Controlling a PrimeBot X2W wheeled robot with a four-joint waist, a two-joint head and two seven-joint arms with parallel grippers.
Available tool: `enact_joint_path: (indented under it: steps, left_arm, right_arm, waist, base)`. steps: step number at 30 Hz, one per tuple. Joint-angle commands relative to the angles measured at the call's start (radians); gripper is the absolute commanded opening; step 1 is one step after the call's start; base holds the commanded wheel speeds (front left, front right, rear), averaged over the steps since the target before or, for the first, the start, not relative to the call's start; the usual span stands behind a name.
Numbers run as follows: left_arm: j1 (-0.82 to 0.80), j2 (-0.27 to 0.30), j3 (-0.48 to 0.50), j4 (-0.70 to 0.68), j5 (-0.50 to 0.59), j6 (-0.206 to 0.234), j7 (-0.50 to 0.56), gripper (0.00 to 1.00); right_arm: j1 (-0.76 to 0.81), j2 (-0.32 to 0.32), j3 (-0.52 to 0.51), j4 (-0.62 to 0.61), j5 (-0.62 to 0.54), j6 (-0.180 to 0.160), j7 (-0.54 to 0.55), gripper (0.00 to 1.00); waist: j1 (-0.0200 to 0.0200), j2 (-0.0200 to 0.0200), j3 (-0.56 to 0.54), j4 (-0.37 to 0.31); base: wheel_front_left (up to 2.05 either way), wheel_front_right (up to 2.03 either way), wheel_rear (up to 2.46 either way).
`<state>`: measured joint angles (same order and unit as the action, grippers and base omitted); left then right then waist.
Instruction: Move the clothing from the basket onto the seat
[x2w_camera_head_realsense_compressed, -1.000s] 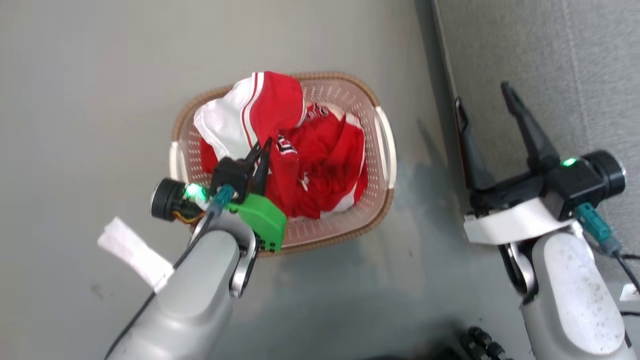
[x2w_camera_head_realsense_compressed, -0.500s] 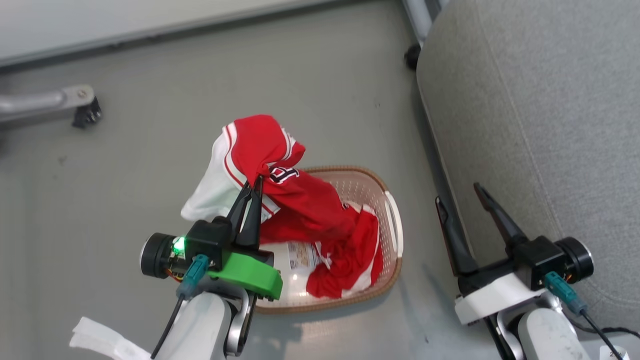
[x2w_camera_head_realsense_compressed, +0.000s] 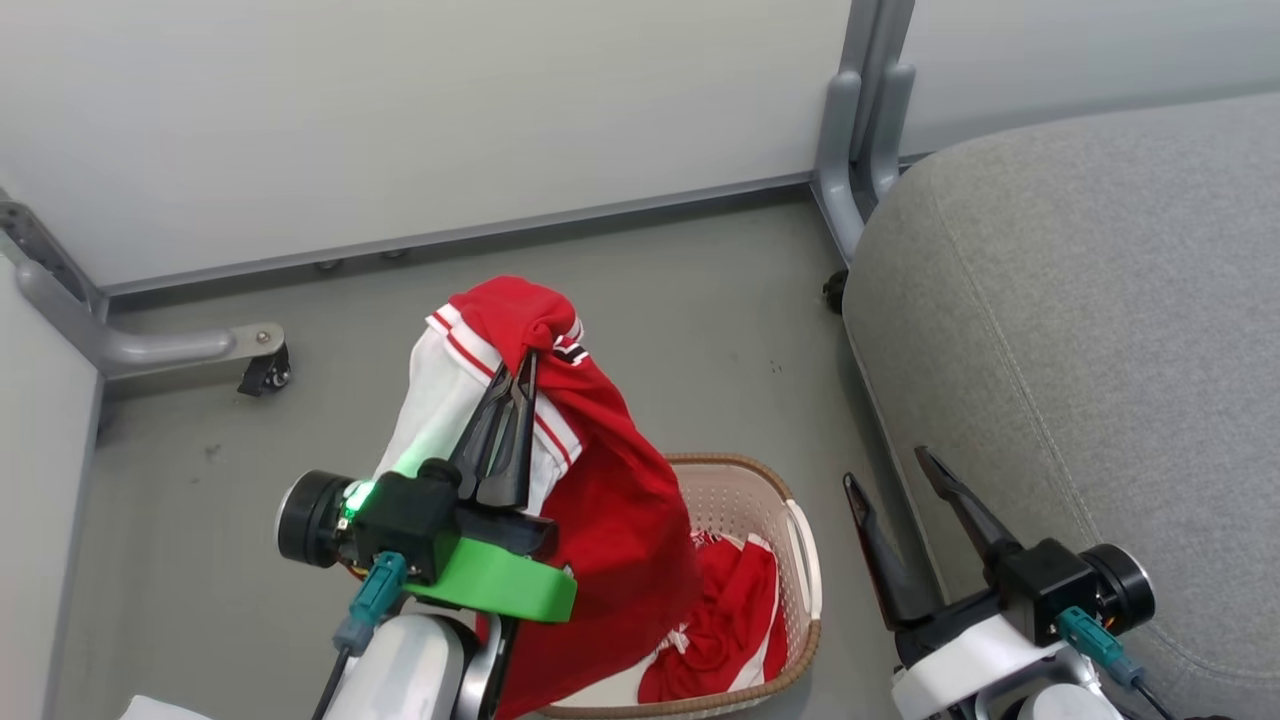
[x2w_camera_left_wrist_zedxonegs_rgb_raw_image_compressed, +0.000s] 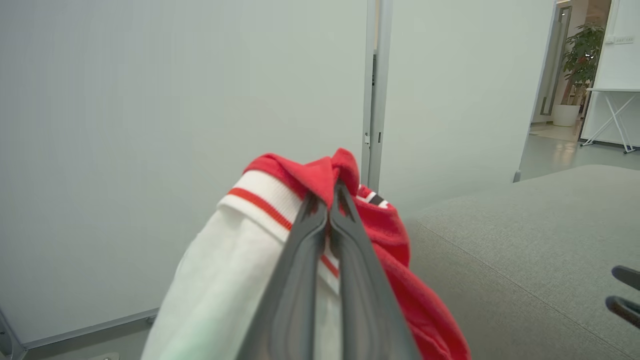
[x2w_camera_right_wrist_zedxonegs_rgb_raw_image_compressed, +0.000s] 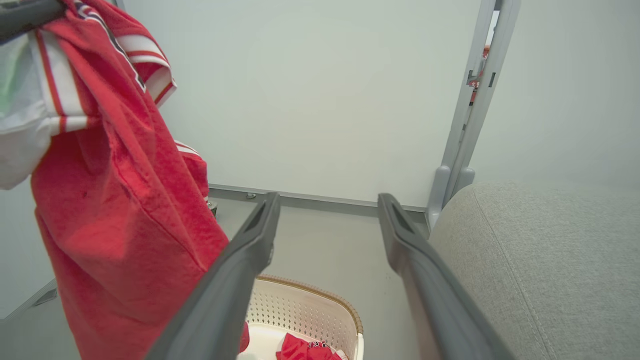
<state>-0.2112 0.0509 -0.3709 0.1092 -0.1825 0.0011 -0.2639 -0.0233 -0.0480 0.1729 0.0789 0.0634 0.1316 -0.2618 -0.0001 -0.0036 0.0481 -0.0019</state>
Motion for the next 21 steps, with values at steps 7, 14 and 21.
enact_joint_path:
  steps: [7, 14, 21]
  left_arm:
    - [-0.007, 0.0, -0.039, -0.046, -0.007, -0.002, -0.001, 0.0]
    - [-0.051, 0.0, -0.121, -0.042, -0.017, -0.026, -0.001, 0.0]
    - [-0.091, 0.0, -0.22, -0.06, -0.05, -0.028, -0.001, 0.0]
  right_arm:
    - [-0.021, -0.004, 0.041, -0.018, 0.02, -0.002, -0.005, 1.0]
    - [-0.085, -0.004, 0.117, -0.031, 0.045, -0.002, -0.005, 1.0]
    - [-0.142, -0.009, 0.192, -0.014, 0.057, -0.002, -0.005, 1.0]
  waist:
    - [0.0001, 0.0036, 0.008, 0.015]
    - [0.0001, 0.0036, 0.042, 0.02]
    - [0.0001, 0.0036, 0.061, 0.025]
  base:
    - [0.0, 0.0, 0.0]
    - [0.0, 0.0, 0.0]
    - [0.0, 0.0, 0.0]
